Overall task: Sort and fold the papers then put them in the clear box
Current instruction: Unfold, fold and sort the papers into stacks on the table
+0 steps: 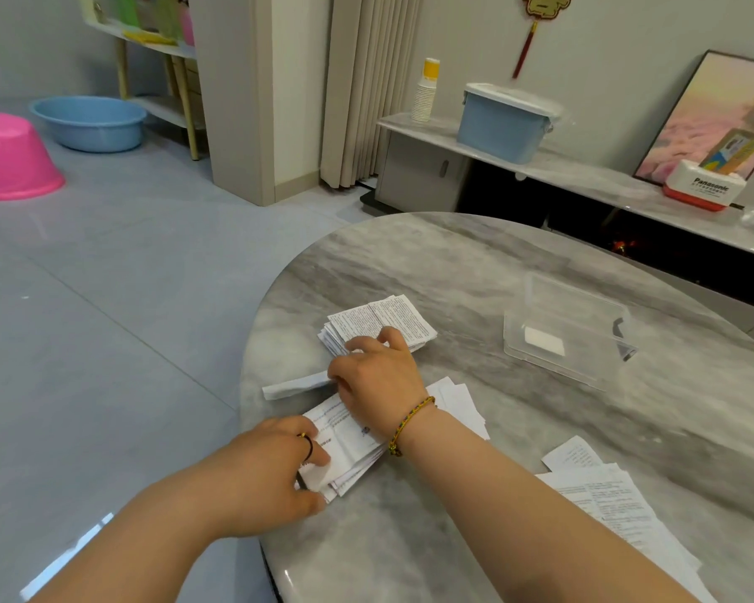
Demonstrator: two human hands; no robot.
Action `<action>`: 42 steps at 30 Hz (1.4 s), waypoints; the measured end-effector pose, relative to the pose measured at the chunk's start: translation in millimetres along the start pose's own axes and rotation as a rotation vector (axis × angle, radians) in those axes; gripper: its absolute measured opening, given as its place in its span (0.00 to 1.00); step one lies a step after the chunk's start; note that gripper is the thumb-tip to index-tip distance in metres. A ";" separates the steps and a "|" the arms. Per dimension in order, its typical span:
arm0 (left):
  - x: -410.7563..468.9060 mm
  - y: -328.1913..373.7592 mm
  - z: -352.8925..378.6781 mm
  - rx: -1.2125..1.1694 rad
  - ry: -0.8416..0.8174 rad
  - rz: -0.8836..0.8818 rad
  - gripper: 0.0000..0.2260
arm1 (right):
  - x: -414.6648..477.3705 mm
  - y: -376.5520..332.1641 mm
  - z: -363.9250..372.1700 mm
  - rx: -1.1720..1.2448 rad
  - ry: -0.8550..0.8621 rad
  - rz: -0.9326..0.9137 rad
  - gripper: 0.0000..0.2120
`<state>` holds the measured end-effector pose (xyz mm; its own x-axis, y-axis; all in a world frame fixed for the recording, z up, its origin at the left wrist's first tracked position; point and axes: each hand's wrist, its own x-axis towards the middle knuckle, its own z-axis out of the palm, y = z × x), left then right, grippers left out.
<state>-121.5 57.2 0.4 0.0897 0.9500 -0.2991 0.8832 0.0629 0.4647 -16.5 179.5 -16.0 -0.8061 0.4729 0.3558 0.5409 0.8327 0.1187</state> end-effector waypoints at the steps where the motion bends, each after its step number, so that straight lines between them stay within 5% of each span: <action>1: -0.4 -0.1 -1.7 -0.003 0.008 -0.002 0.21 | -3.4 1.6 -2.4 0.012 0.060 0.019 0.05; 8: -7.8 -3.1 -14.9 -0.070 0.069 -0.118 0.09 | -38.3 11.2 -17.7 0.129 0.350 -0.017 0.10; 12: -11.6 -2.9 -22.4 -0.072 0.161 -0.219 0.16 | -60.7 8.8 -14.7 0.170 0.286 -0.008 0.10; 16: -8.6 6.1 -19.4 -0.163 0.360 -0.270 0.09 | -69.2 5.1 -12.9 0.251 0.192 0.009 0.12; 19: 0.5 15.6 -12.3 -0.158 0.445 -0.217 0.18 | -71.3 3.2 -15.3 0.309 0.103 0.030 0.13; 23: 14.9 22.1 -3.6 -0.203 0.384 -0.229 0.27 | -80.5 1.7 -18.6 0.371 0.007 0.085 0.17; 34: 29.9 28.6 14.5 -0.165 0.271 -0.305 0.32 | -111.6 19.2 -39.6 0.430 0.127 0.348 0.26; 37: 31.8 32.2 17.0 -0.124 0.271 -0.323 0.32 | -137.1 22.6 -56.7 0.488 -0.002 0.505 0.29; 42: 36.9 37.7 17.4 -0.129 0.307 -0.344 0.30 | -180.8 43.9 -79.1 0.470 -0.108 0.665 0.20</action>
<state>-76.9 89.4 -7.6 -0.3557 0.9124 -0.2026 0.7715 0.4090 0.4874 172.0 107.7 -1.8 -0.3837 0.9155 0.1211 0.7761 0.3908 -0.4950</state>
